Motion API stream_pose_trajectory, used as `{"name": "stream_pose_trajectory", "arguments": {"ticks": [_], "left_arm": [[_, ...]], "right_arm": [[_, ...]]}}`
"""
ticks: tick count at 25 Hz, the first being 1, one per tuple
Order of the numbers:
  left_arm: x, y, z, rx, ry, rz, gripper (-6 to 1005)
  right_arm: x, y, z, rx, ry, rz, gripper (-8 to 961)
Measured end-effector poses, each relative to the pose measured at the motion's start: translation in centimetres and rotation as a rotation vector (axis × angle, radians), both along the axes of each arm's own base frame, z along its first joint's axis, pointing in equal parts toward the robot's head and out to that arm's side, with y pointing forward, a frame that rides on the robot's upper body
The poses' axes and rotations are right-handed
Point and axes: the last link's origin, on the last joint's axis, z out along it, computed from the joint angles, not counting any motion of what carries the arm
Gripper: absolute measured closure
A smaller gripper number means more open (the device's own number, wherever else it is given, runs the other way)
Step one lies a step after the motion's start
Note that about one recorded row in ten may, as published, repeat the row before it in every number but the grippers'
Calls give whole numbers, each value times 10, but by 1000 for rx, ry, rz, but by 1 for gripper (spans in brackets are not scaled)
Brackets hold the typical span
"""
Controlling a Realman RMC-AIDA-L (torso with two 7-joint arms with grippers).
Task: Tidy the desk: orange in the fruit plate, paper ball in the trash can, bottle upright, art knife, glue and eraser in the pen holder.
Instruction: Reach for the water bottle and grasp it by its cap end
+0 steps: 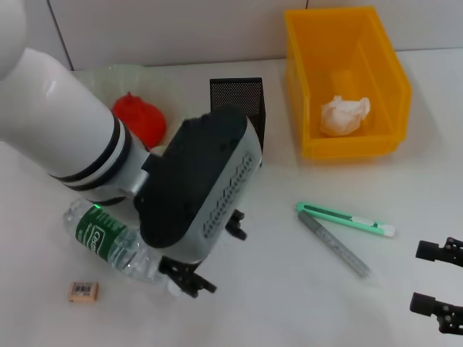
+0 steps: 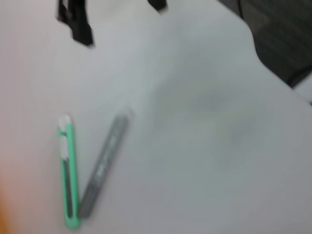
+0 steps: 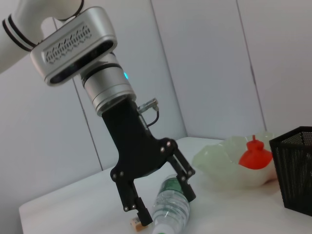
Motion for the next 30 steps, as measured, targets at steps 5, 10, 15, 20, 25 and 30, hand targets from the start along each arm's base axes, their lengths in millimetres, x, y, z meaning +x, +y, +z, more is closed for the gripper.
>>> {"name": "stream_pose_trajectory", "arguments": {"ticks": [5,10,15,20,25,30], "left_arm": [[-11,3,-4,28,133,-68,302],[-9,3,-9,7,198,-103,303],[-13,-4,-20,-41,263,-138,304],[-16,-5,-27,-61,304,-158,306],[-17,-4,-30,-62,316,-171,307],[-21,-3,-35,-65,330,-182,308]], "right_arm": [[2,-4,0,-9,-5,1,119],[-3,-1,-7,-16,10,13,120],[-6,2,-10,-17,15,17,120],[-6,1,-10,-21,21,17,120],[-7,0,-11,-27,26,16,120],[-8,0,-13,-36,25,15,120]]}}
